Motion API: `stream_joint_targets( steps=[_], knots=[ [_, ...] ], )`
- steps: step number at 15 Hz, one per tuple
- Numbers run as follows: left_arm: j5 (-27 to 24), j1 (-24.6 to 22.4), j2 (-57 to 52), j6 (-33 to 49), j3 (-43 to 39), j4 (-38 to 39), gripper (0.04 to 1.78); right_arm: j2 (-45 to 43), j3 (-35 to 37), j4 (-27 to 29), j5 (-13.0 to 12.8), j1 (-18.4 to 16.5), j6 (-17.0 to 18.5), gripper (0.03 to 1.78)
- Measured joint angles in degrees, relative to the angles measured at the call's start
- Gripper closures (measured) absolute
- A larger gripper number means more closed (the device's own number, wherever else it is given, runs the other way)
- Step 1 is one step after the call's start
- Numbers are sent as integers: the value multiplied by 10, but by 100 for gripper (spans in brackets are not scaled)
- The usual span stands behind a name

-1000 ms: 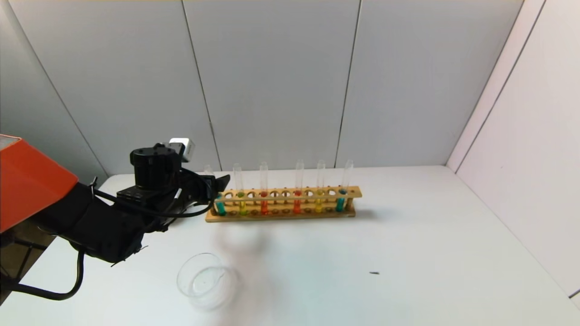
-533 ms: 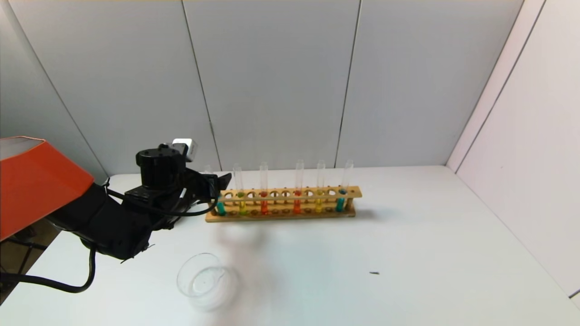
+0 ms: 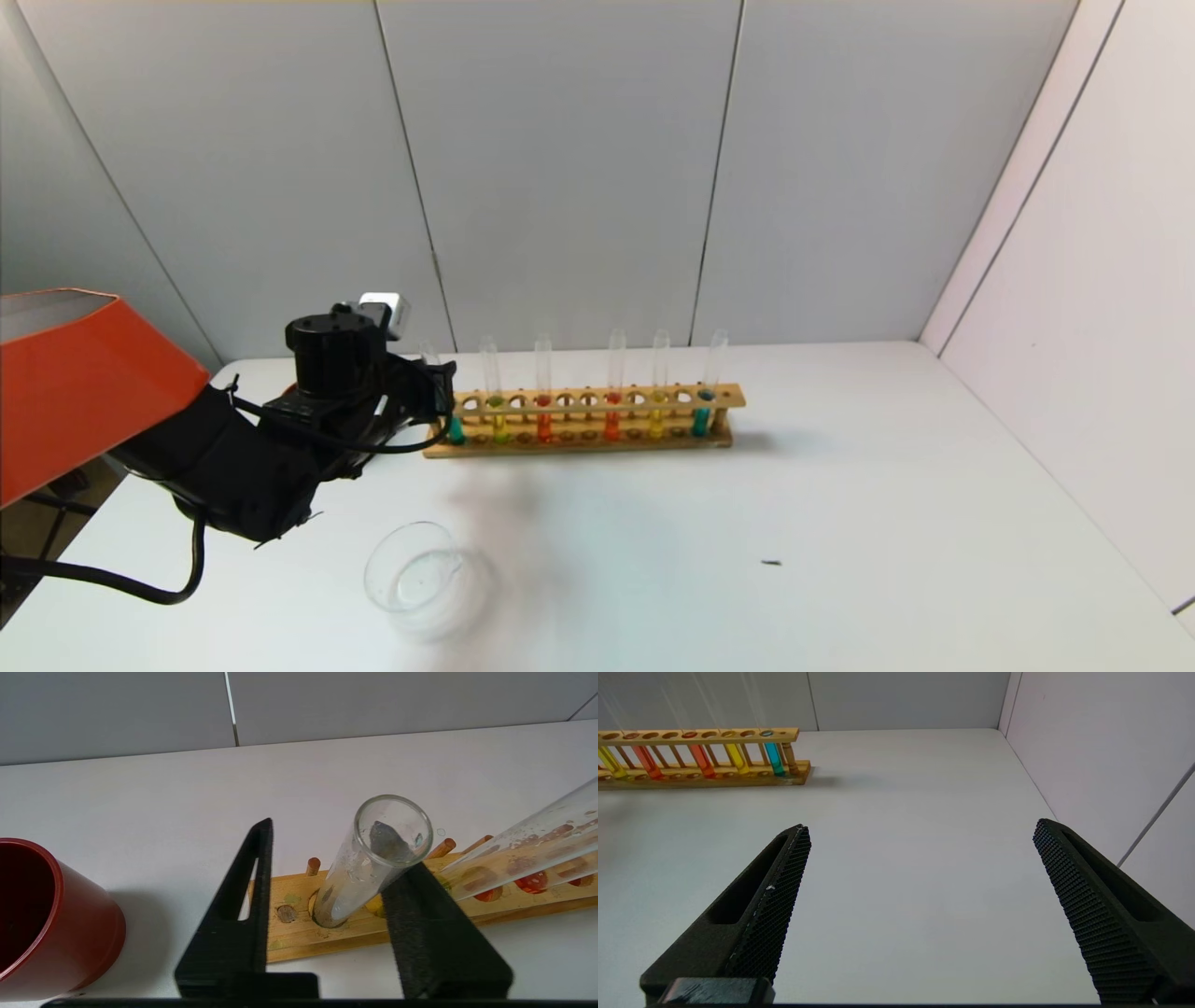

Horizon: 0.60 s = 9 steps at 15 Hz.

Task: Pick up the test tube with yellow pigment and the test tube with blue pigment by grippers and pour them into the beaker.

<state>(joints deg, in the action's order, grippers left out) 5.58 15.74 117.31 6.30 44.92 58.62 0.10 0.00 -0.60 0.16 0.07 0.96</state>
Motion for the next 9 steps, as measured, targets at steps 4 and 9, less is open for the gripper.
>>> stream_joint_targets(
  steps=[4,9],
  knots=[
    [0,1,-1,-2,-3,1,151,0,0,0,0,0,0,7],
    [0,2,-5,-4,-4,-1,151,0,0,0,0,0,0,7]
  ],
)
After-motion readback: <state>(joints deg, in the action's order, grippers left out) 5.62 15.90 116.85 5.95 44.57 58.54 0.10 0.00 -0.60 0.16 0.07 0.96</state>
